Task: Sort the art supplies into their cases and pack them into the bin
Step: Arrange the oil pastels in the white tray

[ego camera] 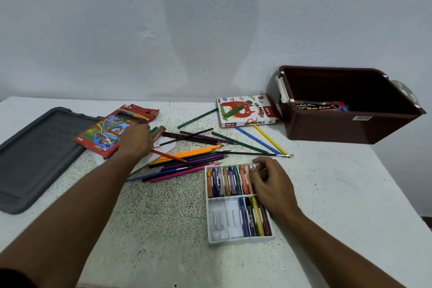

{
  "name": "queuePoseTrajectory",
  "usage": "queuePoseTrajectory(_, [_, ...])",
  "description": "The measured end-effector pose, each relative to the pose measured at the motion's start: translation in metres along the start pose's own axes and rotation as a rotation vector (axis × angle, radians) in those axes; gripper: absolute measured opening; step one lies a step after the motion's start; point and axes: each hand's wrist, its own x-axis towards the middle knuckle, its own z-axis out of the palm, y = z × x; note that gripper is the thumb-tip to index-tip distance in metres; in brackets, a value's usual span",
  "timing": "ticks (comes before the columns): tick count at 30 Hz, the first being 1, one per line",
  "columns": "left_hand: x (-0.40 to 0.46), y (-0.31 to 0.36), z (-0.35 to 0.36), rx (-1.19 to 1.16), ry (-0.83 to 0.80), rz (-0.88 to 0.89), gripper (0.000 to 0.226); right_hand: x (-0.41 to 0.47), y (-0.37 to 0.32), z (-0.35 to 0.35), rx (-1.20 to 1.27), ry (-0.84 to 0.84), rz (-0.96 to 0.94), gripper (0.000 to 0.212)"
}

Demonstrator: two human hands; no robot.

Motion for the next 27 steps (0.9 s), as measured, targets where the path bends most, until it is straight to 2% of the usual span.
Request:
queuePoseTrajectory(5, [0.004, 0.005, 0.008, 0.047, -0.03, -0.044, 0.021, 0.001, -0.002, -0.003, -0.041, 0.009, -0.039, 0.015])
queuePoseTrajectory(10, [0.006, 0.008, 0.007, -0.003, 0.019, -0.063, 0.03, 0.0, -0.003, -0.004, -0.043, -0.004, -0.046, 0.015])
queuePoseTrajectory(14, [0.002, 0.007, 0.006, -0.098, 0.066, 0.011, 0.026, -0.001, -0.005, -0.006, -0.031, -0.009, -0.042, 0.016])
queuePoseTrajectory(17, [-0.013, 0.021, 0.001, -0.2, 0.159, 0.238, 0.024, -0.001, -0.003, -0.005, 0.035, -0.008, -0.012, 0.012])
queuePoseTrajectory(19, [-0.036, 0.042, -0.008, -0.285, 0.155, 0.448, 0.023, -0.002, -0.003, -0.005, 0.157, 0.017, 0.027, 0.01])
queuePoseTrajectory(21, [-0.063, 0.067, -0.013, -0.311, 0.1, 0.684, 0.021, -0.003, -0.003, -0.008, 0.264, 0.055, 0.067, 0.013])
queuePoseTrajectory(24, [-0.101, 0.098, -0.012, -0.289, -0.095, 0.952, 0.036, -0.005, -0.006, -0.012, 0.338, 0.092, 0.097, 0.017])
queuePoseTrajectory(27, [-0.126, 0.114, -0.008, -0.206, -0.108, 1.162, 0.024, -0.007, -0.007, -0.013, 0.345, 0.104, 0.095, 0.016])
